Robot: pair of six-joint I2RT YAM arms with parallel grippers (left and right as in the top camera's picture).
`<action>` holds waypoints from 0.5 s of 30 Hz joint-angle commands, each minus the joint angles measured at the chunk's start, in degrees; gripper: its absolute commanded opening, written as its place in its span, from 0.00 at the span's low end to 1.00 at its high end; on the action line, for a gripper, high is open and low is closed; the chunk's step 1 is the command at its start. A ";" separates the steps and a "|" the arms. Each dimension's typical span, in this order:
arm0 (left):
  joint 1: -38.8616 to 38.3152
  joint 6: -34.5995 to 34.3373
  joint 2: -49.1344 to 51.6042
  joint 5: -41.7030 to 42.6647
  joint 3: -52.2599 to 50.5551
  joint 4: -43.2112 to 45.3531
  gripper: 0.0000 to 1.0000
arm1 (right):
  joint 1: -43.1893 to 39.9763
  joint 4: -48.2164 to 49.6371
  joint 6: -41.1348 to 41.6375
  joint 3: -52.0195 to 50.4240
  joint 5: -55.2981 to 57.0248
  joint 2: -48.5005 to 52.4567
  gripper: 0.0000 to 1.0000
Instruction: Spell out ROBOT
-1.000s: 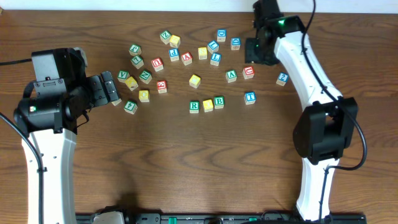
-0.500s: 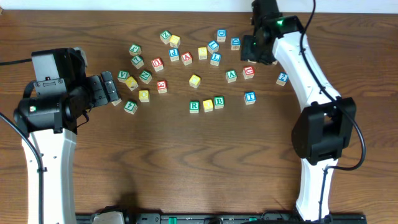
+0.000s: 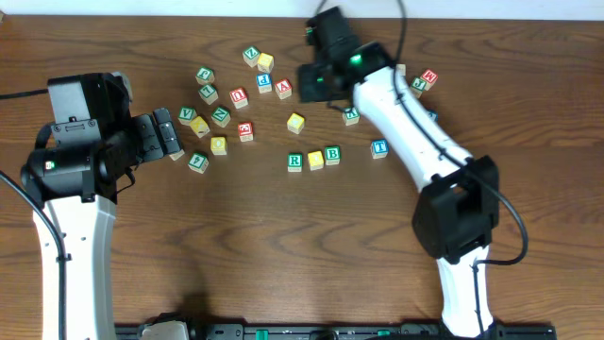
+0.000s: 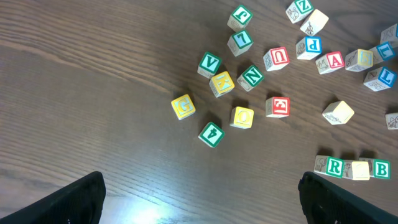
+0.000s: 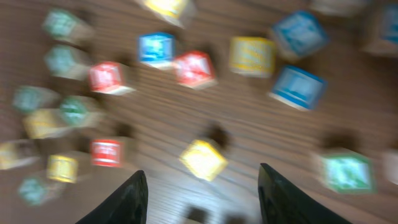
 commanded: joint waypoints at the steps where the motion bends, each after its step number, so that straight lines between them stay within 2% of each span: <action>1: 0.31 -0.50 0.15 -0.33 1.42 -0.11 0.98 | 4.81 4.37 2.69 0.98 -0.76 1.40 0.51; 7: 0.31 -0.50 0.15 -0.33 1.42 -0.11 0.98 | 10.73 15.30 5.90 1.79 -2.75 6.99 0.53; 15: 0.31 -0.50 0.15 -0.33 1.42 -0.11 0.98 | 15.72 15.23 6.05 8.37 -1.57 14.93 0.54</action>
